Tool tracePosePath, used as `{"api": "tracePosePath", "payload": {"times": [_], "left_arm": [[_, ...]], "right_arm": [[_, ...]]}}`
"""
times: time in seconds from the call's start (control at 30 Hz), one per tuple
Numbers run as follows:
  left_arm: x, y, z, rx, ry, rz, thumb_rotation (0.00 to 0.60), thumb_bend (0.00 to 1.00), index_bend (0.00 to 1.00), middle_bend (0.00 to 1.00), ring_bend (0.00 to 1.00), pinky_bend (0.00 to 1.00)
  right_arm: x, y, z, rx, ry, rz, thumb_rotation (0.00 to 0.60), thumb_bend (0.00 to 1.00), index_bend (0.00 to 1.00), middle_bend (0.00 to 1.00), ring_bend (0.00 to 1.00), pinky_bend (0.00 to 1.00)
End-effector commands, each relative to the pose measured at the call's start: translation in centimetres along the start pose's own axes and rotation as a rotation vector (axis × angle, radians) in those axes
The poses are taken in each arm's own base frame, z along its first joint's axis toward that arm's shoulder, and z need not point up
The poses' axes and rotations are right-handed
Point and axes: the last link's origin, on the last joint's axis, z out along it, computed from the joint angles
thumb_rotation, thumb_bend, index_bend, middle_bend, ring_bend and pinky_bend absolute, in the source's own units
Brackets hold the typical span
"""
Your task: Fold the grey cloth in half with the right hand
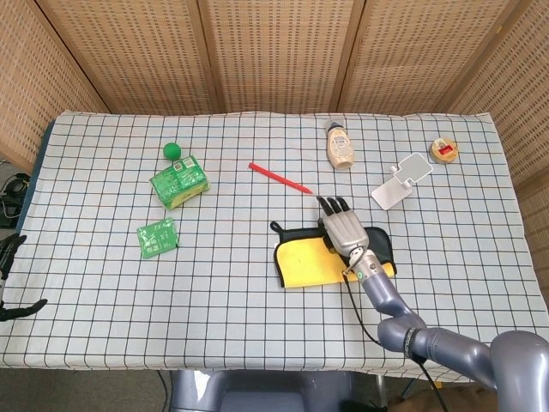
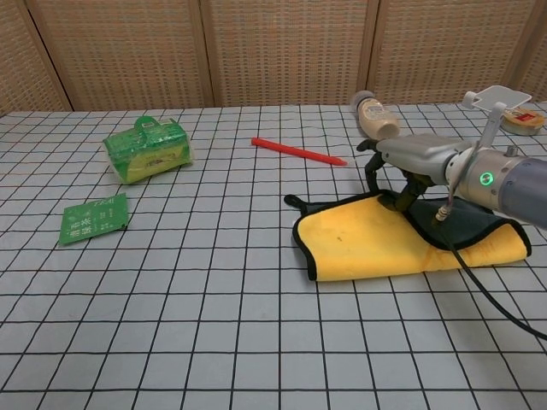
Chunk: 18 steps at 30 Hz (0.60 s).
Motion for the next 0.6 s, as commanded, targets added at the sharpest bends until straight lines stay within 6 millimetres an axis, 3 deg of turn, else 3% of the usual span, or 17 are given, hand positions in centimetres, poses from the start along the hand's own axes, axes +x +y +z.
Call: {"api": "tracePosePath", "payload": {"times": [0.03,0.6], "left_arm": [[-0.01,0.01,0.03,0.0,-0.001,-0.001,0.6,0.0,0.0,0.0,0.0,0.0],[0.04,-0.12,0.14,0.006,-0.001,-0.004,0.6,0.0,0.0,0.0,0.0,0.0]], "right_arm": [[0.05,0.12,0.13,-0.006,0.002,-0.001,0.6,0.69,0.65,0.0,0.0,0.0],[0.05,0.85,1.03,-0.062,0.011,-0.012,0.6,0.7,0.65,0.0,0.0,0.0]]}}
